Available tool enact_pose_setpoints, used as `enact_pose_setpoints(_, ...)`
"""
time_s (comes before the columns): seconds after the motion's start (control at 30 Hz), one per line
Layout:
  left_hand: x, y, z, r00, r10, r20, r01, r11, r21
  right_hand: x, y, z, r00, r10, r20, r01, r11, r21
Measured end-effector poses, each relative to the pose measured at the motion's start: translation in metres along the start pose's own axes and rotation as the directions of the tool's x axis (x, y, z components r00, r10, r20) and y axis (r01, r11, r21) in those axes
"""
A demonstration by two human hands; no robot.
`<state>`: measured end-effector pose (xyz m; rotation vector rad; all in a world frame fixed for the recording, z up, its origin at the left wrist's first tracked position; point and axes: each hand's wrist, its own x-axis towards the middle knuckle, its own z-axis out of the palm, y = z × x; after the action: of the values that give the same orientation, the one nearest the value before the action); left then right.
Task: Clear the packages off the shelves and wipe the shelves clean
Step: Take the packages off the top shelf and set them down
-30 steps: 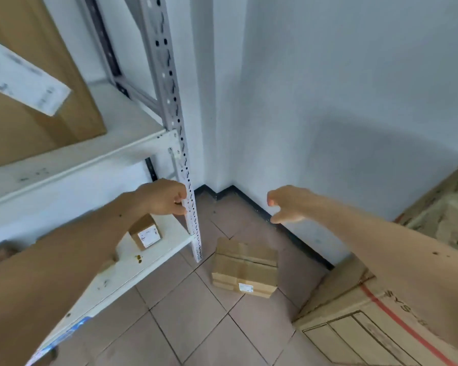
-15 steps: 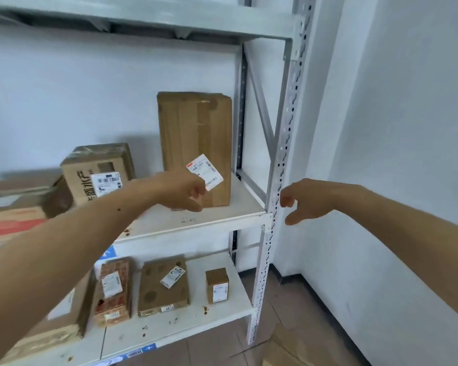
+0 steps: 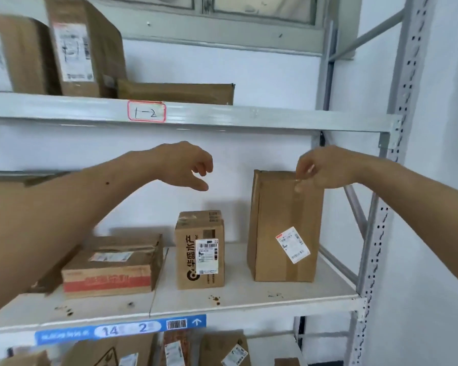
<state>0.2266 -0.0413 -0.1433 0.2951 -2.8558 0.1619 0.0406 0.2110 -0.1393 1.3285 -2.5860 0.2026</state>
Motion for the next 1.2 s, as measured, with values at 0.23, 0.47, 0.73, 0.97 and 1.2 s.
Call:
enact_pose_setpoints(0.23,-0.006,-0.073,-0.075,0.977,-0.013,-0.212,0.036,0.994,0.105,0.054,-0.064,-0.054,0.972,-0.021,-0.233,0.043,0.995,0.088)
enact_pose_setpoints(0.47,0.017,-0.136,-0.133,0.926,-0.159,-0.343,0.192,0.979,0.067,0.13,-0.09,-0.093,0.921,-0.055,-0.385,0.098,0.991,0.092)
enact_pose_setpoints(0.73,0.067,-0.206,-0.137,0.824,-0.457,-0.335,0.453,0.886,-0.096,0.233,-0.085,-0.101,0.927,-0.02,-0.375,0.095,0.979,0.182)
enact_pose_setpoints(0.97,0.102,-0.245,-0.12,0.813,-0.526,-0.249,0.485,0.849,-0.21,0.279,-0.088,-0.094,0.972,-0.018,-0.234,0.086,0.954,0.288)
enact_pose_setpoints(1.2,0.121,-0.256,-0.113,0.812,-0.551,-0.192,0.523,0.833,-0.179,0.3,-0.083,-0.08,0.976,0.037,-0.212,0.045,0.929,0.368)
